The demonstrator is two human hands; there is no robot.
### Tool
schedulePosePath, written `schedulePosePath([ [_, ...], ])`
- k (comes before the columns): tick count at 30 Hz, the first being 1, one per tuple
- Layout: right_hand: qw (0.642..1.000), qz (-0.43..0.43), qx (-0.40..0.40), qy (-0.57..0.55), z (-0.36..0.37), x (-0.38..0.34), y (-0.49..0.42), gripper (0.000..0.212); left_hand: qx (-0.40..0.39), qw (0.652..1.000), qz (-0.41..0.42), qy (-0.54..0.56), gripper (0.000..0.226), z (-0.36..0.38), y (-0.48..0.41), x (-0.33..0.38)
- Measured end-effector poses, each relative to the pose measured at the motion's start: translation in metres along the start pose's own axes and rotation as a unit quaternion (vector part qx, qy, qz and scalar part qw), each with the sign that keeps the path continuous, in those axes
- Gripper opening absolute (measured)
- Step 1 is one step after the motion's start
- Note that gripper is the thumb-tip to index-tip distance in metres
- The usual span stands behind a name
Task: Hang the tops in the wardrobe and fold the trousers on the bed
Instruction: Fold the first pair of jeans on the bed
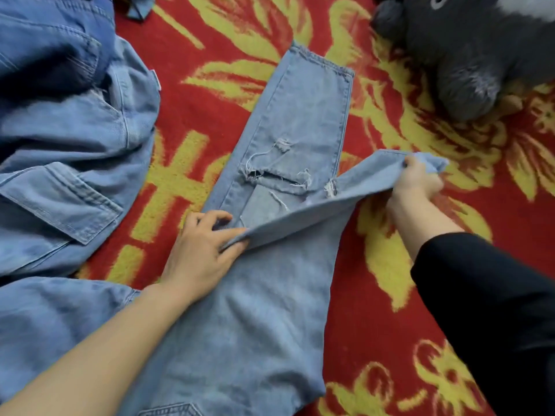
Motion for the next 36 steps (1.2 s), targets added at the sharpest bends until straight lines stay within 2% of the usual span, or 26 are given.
schedulePosePath([
  [3, 0.991, -0.102, -0.01, 0.09, 0.049, -0.05, 0.001, 0.018, 0.036, 0.973, -0.102, 0.205, 0.006, -0.009, -0.013, -0.017],
  [5, 0.98, -0.17, -0.022, 0.1, 0.085, -0.084, 0.013, 0.016, 0.058, 0.953, -0.125, 0.271, 0.007, -0.015, -0.016, -0.023],
  [7, 0.972, -0.203, -0.098, 0.072, 0.128, -0.105, 0.029, 0.005, 0.07, 0.936, -0.149, 0.311, 0.009, -0.017, -0.016, -0.032],
  [9, 0.955, -0.163, -0.248, 0.03, 0.173, -0.101, 0.05, 0.006, 0.089, 0.922, -0.178, 0.333, 0.029, -0.016, -0.014, -0.043],
  [10, 0.937, -0.131, -0.321, 0.039, 0.192, -0.09, 0.059, 0.016, 0.098, 0.914, -0.193, 0.344, 0.036, -0.016, -0.013, -0.049],
  [11, 0.915, -0.126, -0.372, 0.093, 0.205, -0.077, 0.071, 0.021, 0.106, 0.907, -0.2, 0.354, 0.036, -0.015, -0.012, -0.053],
  [12, 0.891, -0.156, -0.389, 0.173, 0.214, -0.063, 0.076, 0.028, 0.11, 0.904, -0.205, 0.36, 0.032, -0.013, -0.011, -0.055],
  [14, 0.827, -0.255, -0.392, 0.312, 0.224, -0.038, 0.08, 0.04, 0.111, 0.891, -0.231, 0.374, 0.021, -0.011, -0.012, -0.057],
  [16, 0.765, -0.33, -0.394, 0.389, 0.228, -0.021, 0.08, 0.057, 0.112, 0.881, -0.251, 0.384, 0.009, -0.011, -0.012, -0.058],
  [18, 0.715, -0.383, -0.383, 0.442, 0.224, -0.013, 0.083, 0.065, 0.113, 0.877, -0.263, 0.386, 0.005, -0.012, -0.012, -0.056],
  [20, 0.684, -0.41, -0.367, 0.479, 0.213, -0.005, 0.087, 0.067, 0.108, 0.871, -0.266, 0.399, 0.005, -0.014, -0.012, -0.055],
  [23, 0.665, -0.413, -0.359, 0.508, 0.179, 0.013, 0.099, 0.065, 0.089, 0.852, -0.263, 0.444, 0.026, -0.015, -0.014, -0.052],
  [26, 0.676, -0.387, -0.367, 0.508, 0.132, 0.038, 0.121, 0.066, 0.049, 0.878, -0.248, 0.406, 0.047, -0.015, -0.01, -0.046],
  [29, 0.657, -0.386, -0.389, 0.519, 0.081, 0.071, 0.16, 0.07, 0.039, 0.947, -0.228, 0.221, 0.055, -0.02, 0.022, -0.04],
  [30, 0.646, -0.383, -0.402, 0.523, 0.065, 0.084, 0.175, 0.073, 0.038, 0.961, -0.22, 0.165, 0.057, -0.022, 0.041, -0.038],
  [34, 0.621, -0.369, -0.436, 0.537, 0.001, 0.13, 0.235, 0.082, -0.038, 0.969, -0.238, 0.057, 0.068, -0.02, 0.136, -0.04],
  [36, 0.587, -0.38, -0.442, 0.561, -0.03, 0.153, 0.262, 0.088, -0.069, 0.965, -0.25, 0.032, 0.069, -0.019, 0.184, -0.042],
])
Point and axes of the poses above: each hand's wrist, its own y-axis away from the middle knuckle, its own z-axis out of the palm, x = y × z, the point moved 6 cm from there along -y, towards the middle knuckle
